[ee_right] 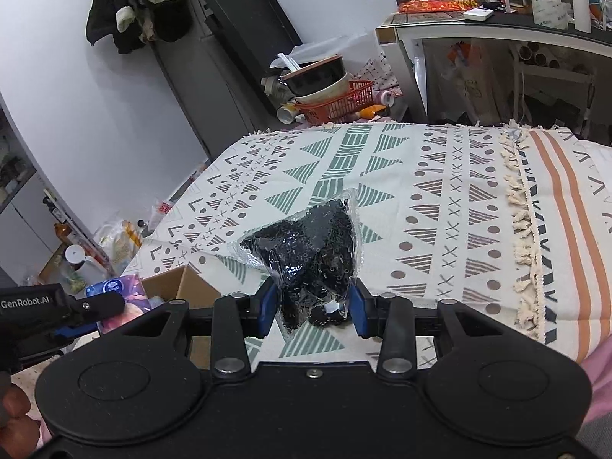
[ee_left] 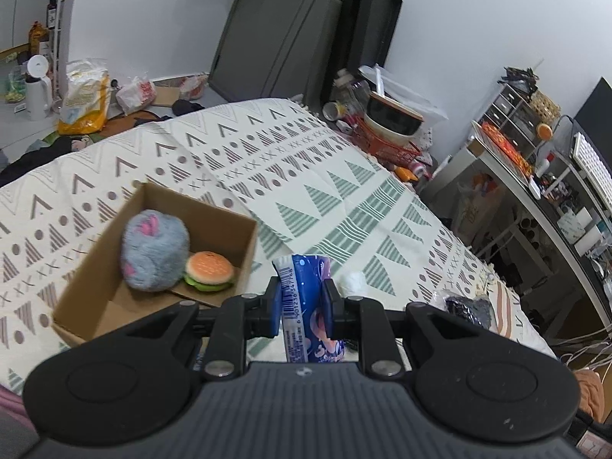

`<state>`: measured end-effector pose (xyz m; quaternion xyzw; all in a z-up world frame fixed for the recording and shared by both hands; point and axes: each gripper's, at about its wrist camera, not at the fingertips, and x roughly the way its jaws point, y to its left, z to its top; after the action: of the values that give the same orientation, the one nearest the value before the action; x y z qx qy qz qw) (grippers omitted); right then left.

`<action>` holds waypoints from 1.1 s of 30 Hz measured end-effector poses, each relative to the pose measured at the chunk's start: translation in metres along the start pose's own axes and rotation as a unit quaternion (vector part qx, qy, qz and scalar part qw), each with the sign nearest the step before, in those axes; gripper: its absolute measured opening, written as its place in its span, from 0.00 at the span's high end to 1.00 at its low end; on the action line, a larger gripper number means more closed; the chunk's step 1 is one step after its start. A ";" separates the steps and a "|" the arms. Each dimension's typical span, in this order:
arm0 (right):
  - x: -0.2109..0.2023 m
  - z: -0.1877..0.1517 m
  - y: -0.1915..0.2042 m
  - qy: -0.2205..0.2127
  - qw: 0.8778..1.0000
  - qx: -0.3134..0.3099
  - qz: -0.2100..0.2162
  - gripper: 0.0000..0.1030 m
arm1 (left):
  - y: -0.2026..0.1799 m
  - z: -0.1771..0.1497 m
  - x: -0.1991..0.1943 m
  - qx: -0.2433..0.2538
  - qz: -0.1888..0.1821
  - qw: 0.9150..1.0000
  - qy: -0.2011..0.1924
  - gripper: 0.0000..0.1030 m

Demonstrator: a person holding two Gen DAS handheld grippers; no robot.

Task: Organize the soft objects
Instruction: 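Carry the blue packet and black sequin bag over the box with both tools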

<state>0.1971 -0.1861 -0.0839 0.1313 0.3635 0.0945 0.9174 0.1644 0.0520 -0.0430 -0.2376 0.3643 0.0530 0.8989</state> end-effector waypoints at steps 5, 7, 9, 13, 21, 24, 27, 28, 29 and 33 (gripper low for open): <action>-0.001 -0.006 0.017 0.002 1.000 -0.004 0.003 0.63 | 0.020 0.008 -0.008 -0.012 0.008 1.000 -0.007 0.81; -0.002 -0.008 0.023 0.001 1.000 -0.006 0.004 0.63 | 0.029 0.011 -0.011 -0.018 0.009 1.000 -0.008 0.81; -0.001 -0.009 0.030 0.002 1.000 -0.007 0.006 0.63 | 0.038 0.013 -0.013 -0.025 0.012 1.000 -0.010 0.81; 0.001 -0.014 0.045 0.003 1.000 -0.014 0.008 0.63 | 0.057 0.018 -0.016 -0.045 0.016 0.999 -0.011 0.81; 0.007 -0.019 0.075 0.005 1.000 -0.024 0.016 0.63 | 0.092 0.025 -0.019 -0.068 0.025 0.997 -0.014 0.81; 0.010 -0.020 0.088 0.007 0.999 -0.030 0.020 0.63 | 0.104 0.026 -0.017 -0.076 0.031 0.997 -0.009 0.81; 0.014 -0.023 0.101 0.011 0.999 -0.037 0.028 0.63 | 0.116 0.027 -0.014 -0.084 0.036 0.996 -0.006 0.81; 0.015 -0.024 0.105 0.012 0.999 -0.038 0.033 0.63 | 0.121 0.026 -0.013 -0.087 0.040 0.995 -0.004 0.81; 0.017 -0.025 0.108 0.014 0.998 -0.038 0.039 0.63 | 0.125 0.026 -0.012 -0.090 0.044 0.995 -0.002 0.81; 0.024 -0.031 0.123 0.021 0.997 -0.043 0.062 0.63 | 0.136 0.027 -0.008 -0.089 0.066 0.994 0.009 0.80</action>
<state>0.1827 -0.0583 -0.0830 0.1116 0.3693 0.1695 0.9069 0.1387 0.1851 -0.0739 -0.2926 0.3808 0.1421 0.8655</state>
